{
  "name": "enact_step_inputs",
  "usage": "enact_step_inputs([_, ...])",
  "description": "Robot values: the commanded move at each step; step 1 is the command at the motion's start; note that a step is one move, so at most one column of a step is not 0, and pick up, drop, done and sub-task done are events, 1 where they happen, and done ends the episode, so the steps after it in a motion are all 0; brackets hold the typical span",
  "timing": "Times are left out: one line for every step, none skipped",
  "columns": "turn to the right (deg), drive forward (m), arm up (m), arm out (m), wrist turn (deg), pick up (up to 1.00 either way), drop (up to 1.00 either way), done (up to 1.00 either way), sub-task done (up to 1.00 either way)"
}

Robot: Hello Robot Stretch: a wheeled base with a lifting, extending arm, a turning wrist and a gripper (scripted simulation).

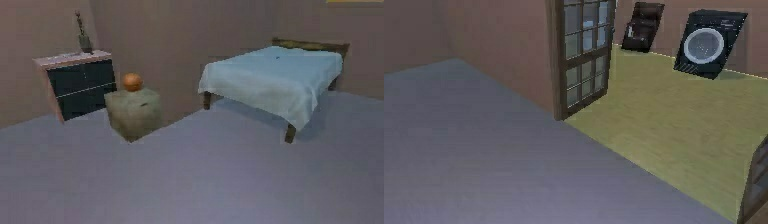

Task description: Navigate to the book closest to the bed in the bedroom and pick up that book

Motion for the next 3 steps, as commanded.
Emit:
enact_step_inputs([0.0,0.30,0.00,0.00,0.0,0.00,0.00,0.00,0.00])
enact_step_inputs([-42.0,0.00,0.00,0.00,0.0,0.00,0.00,0.00,0.00])
enact_step_inputs([0.0,1.00,0.00,0.00,0.0,0.00,0.00,0.00,0.00])
